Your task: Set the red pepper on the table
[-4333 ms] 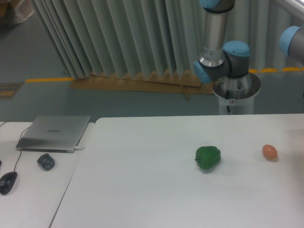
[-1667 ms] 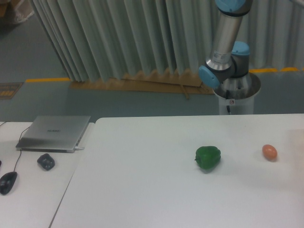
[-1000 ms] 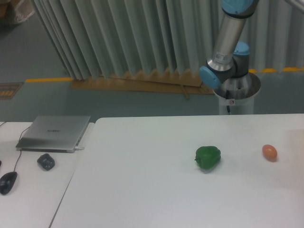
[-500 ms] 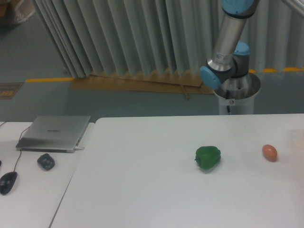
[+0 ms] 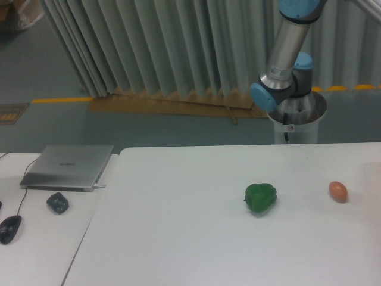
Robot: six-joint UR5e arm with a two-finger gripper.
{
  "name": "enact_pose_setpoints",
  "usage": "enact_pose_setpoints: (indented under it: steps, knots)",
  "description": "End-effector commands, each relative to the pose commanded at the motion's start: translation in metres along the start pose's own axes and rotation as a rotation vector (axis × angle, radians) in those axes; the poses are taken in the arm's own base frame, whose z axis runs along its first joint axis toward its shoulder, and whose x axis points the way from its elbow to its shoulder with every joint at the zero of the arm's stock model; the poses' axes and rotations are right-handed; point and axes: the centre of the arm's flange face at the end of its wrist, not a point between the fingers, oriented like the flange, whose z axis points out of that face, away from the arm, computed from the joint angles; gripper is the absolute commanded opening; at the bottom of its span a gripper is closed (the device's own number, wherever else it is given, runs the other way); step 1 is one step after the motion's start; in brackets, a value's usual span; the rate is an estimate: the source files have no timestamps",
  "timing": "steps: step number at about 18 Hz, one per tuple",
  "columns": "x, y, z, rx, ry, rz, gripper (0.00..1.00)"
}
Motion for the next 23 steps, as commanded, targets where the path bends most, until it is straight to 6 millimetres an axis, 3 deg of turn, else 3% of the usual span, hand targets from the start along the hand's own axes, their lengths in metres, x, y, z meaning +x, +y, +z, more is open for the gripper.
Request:
enact_pose_setpoints:
  steps: [17,20,22,23]
  knots:
    - [0.003,0.003,0.014,-0.013,0.008,0.009,0.99]
    - [0.002,0.003,0.013,-0.013,0.008,0.008,0.9]
    - [0.003,0.003,0.013,-0.011,0.007,0.009,0.64]
    - [0.003,0.003,0.012,-0.01,0.006,0.01,0.59]
